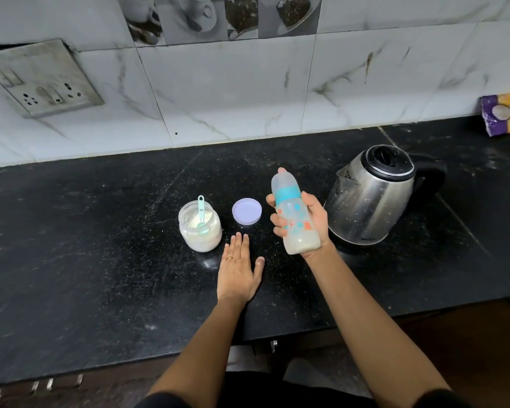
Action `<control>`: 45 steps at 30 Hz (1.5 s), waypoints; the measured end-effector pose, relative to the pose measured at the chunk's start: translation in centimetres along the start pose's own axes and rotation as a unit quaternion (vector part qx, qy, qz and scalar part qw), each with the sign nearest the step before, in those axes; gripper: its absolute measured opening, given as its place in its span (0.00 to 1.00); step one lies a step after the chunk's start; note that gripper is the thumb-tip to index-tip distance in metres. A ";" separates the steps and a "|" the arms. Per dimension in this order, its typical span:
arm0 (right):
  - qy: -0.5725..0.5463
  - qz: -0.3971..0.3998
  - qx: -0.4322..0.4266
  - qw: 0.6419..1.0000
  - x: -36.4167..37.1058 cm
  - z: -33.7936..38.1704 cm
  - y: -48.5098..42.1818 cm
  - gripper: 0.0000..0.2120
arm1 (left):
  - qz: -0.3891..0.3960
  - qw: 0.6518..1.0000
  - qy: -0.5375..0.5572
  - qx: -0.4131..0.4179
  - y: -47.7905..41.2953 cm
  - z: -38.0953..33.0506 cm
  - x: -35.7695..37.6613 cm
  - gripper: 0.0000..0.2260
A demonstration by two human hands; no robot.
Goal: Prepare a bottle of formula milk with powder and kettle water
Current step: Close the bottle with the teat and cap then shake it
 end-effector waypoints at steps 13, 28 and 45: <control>-0.165 0.014 0.012 0.986 0.5 0.8 1.6 0.32 | 0.008 1.000 0.000 0.002 0.0 0.1 0.1 0.37; -0.092 0.034 -0.008 0.995 1.9 1.8 0.8 0.28 | 0.019 1.000 -0.001 -0.005 0.1 0.0 0.1 0.39; -0.072 -0.029 -0.030 0.997 1.6 1.2 1.2 0.28 | 0.014 1.000 -0.011 -0.006 0.0 0.0 0.2 0.38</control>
Point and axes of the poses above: each hand's wrist, its own y-axis away from the middle knuckle, its own x-axis out of the palm, z = x × y, the point moved 8 cm from there along -y, towards the middle knuckle, and after that the axes turned 3 degrees about x, right-handed, at the moved point
